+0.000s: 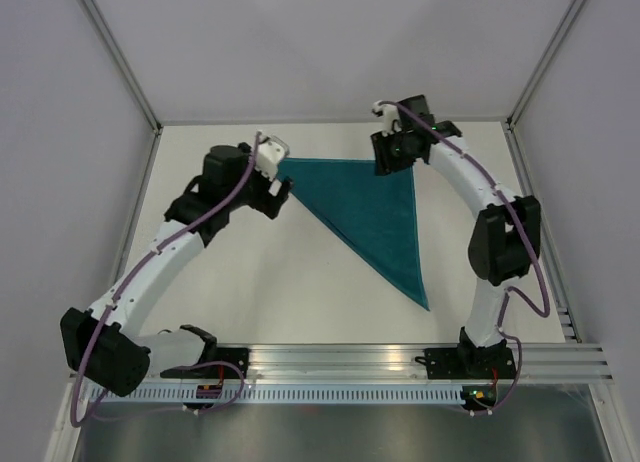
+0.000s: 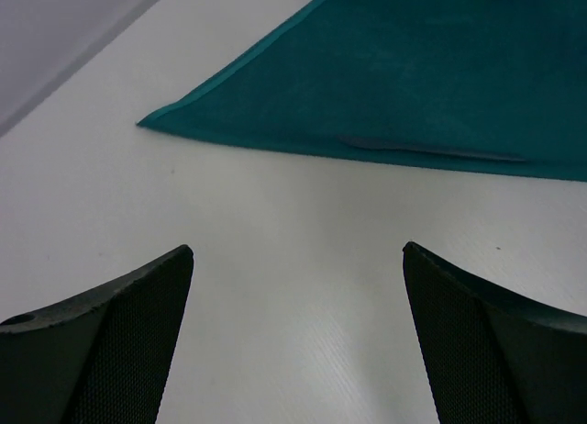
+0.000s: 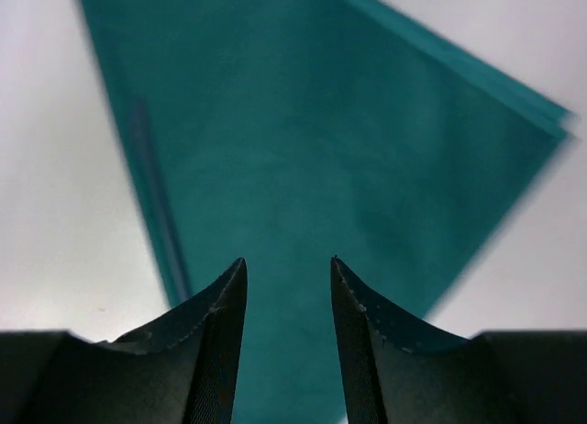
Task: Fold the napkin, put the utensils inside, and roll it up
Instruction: Place the knife on the napkin, then fold the napkin at the center of the board.
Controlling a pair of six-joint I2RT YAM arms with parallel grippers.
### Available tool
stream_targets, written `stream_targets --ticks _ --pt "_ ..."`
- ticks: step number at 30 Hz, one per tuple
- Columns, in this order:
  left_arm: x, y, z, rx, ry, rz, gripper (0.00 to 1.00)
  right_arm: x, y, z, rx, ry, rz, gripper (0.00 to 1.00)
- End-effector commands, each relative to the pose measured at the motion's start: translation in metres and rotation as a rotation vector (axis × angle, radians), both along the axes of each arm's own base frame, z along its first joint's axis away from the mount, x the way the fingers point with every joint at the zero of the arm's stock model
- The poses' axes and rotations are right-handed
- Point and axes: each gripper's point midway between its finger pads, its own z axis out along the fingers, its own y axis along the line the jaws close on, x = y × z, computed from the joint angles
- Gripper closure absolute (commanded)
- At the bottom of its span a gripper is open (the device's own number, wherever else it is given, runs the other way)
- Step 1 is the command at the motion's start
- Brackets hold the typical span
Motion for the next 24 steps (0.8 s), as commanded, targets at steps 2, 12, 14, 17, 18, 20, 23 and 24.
stream_targets --ticks 2,12,14,17,18,20,23,24 --pt "-0.005 -0.045 -0.014 0.226 -0.175 -0.097 0.02 -0.006 -0.114 0.006 -0.062 0.015 -0.180 0.52" --pt "-0.089 -0.175 -0.081 0.343 -0.409 -0.543 0.01 -0.077 -0.264 -0.053 -0.102 0.153 -0.522 0.54" --pt "-0.103 -0.186 -0.087 0.331 -0.483 -0.589 0.01 -0.078 -0.273 -0.054 -0.083 0.141 -0.551 0.54" --pt "-0.136 -0.205 -0.103 0.324 -0.586 -0.680 0.01 -0.077 -0.286 -0.056 -0.074 0.131 -0.586 0.54" --pt "-0.152 -0.210 -0.124 0.346 -0.576 -0.731 0.02 -0.076 -0.290 -0.057 -0.072 0.130 -0.595 0.54" --pt "-0.162 -0.218 -0.135 0.345 -0.575 -0.751 0.04 -0.077 -0.297 -0.058 -0.065 0.135 -0.612 0.55" --pt "-0.174 -0.236 -0.152 0.347 -0.578 -0.764 0.08 -0.078 -0.301 -0.059 -0.058 0.134 -0.622 0.55" --pt "-0.177 -0.249 -0.144 0.315 -0.605 -0.758 0.11 -0.079 -0.300 -0.060 -0.051 0.135 -0.620 0.56"
